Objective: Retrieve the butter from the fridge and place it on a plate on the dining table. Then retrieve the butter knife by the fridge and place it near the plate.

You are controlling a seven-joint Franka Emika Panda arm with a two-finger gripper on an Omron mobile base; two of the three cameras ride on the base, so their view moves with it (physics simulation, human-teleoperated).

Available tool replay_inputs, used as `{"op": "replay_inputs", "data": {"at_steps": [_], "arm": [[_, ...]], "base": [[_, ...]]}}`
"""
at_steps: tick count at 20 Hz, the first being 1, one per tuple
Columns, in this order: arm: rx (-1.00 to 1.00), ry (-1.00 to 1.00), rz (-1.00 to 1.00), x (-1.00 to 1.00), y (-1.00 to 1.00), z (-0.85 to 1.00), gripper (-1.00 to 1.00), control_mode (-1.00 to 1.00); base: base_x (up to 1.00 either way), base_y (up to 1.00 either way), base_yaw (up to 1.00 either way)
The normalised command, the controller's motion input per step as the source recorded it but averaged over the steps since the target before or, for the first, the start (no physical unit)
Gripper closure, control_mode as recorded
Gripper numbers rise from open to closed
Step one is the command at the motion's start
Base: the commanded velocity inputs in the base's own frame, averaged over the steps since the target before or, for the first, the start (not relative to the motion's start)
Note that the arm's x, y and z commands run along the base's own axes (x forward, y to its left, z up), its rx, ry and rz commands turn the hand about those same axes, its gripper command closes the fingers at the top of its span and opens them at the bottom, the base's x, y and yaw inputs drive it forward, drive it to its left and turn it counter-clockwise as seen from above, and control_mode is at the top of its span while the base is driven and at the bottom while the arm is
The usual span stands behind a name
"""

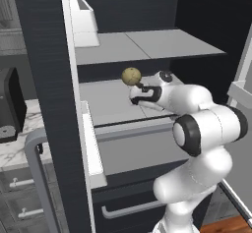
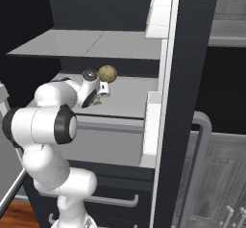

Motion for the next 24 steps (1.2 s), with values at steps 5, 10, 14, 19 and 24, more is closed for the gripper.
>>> {"op": "replay_inputs", "data": {"at_steps": [5, 10, 14, 19, 24], "arm": [[0.03, -0.01, -0.13, -0.77, -0.02, 0.34, 1.0, -1.0], [0.0, 0.01, -0.21, -0.72, 0.0, 0.49, 1.0, -1.0], [0.0, 0.04, -0.27, -0.76, -0.23, 0.14, 1.0, -1.0], [0.02, 0.11, -0.16, -0.55, -0.35, 0.23, 1.0, -1.0], [0.01, 0.18, -0.03, -0.38, -0.1, 0.28, 1.0, -1.0]], "base": [[0.0, 0.0, 0.0], [0.0, 0.0, 0.0], [0.0, 0.0, 0.0], [0.0, 0.0, 0.0], [0.0, 0.0, 0.0]]}}
